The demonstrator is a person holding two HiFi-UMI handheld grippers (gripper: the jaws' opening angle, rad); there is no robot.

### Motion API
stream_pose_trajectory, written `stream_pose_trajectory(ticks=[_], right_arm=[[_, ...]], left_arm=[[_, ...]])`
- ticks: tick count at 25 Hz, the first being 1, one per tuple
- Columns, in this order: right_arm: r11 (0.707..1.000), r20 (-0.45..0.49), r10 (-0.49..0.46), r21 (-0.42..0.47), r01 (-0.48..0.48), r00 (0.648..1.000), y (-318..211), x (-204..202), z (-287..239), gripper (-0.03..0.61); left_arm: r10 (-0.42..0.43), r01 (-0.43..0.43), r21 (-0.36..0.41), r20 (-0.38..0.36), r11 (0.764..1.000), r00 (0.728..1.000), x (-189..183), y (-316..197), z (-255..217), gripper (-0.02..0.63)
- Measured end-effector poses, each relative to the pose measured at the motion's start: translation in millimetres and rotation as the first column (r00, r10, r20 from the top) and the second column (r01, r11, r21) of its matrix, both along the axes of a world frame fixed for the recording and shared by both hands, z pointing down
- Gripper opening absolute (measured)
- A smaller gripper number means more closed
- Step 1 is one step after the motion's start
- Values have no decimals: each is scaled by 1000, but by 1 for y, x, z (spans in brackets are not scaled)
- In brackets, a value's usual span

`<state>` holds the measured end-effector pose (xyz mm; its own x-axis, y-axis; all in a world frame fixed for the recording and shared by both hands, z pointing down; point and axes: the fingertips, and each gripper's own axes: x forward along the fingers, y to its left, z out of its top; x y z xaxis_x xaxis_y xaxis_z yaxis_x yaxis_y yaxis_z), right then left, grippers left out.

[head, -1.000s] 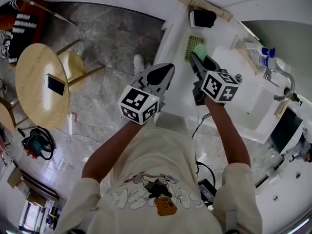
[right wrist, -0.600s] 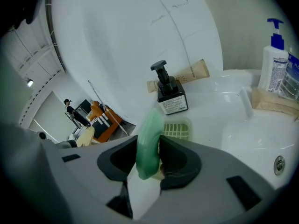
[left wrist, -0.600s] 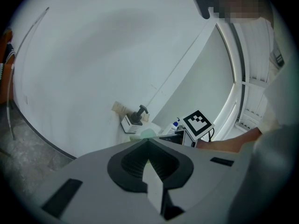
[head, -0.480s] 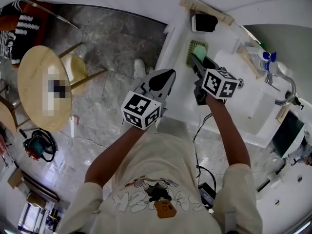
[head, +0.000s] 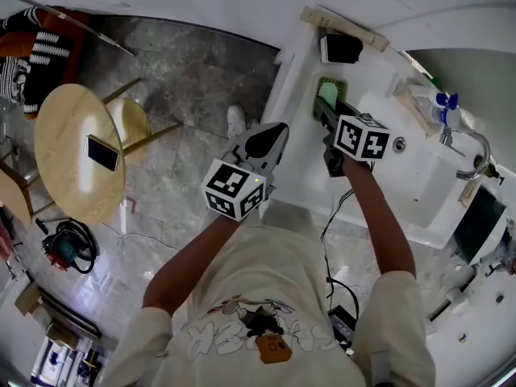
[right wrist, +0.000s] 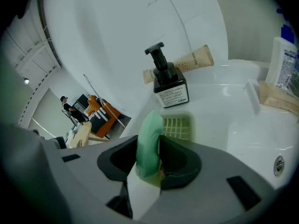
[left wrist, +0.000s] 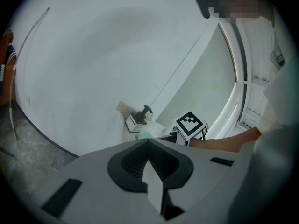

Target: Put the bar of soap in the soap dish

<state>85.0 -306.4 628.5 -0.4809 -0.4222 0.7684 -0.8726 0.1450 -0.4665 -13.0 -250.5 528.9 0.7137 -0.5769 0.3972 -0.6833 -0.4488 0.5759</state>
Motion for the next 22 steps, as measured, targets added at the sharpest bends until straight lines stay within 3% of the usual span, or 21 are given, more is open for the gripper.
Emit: stream_pose_trajectory(ticks=[22], right_arm=[[1000, -37, 18, -13, -18, 999, 5, 10, -7, 140]], left_arm=[[-23, 23, 3, 7, 1000, 1000, -7, 8, -6, 9]])
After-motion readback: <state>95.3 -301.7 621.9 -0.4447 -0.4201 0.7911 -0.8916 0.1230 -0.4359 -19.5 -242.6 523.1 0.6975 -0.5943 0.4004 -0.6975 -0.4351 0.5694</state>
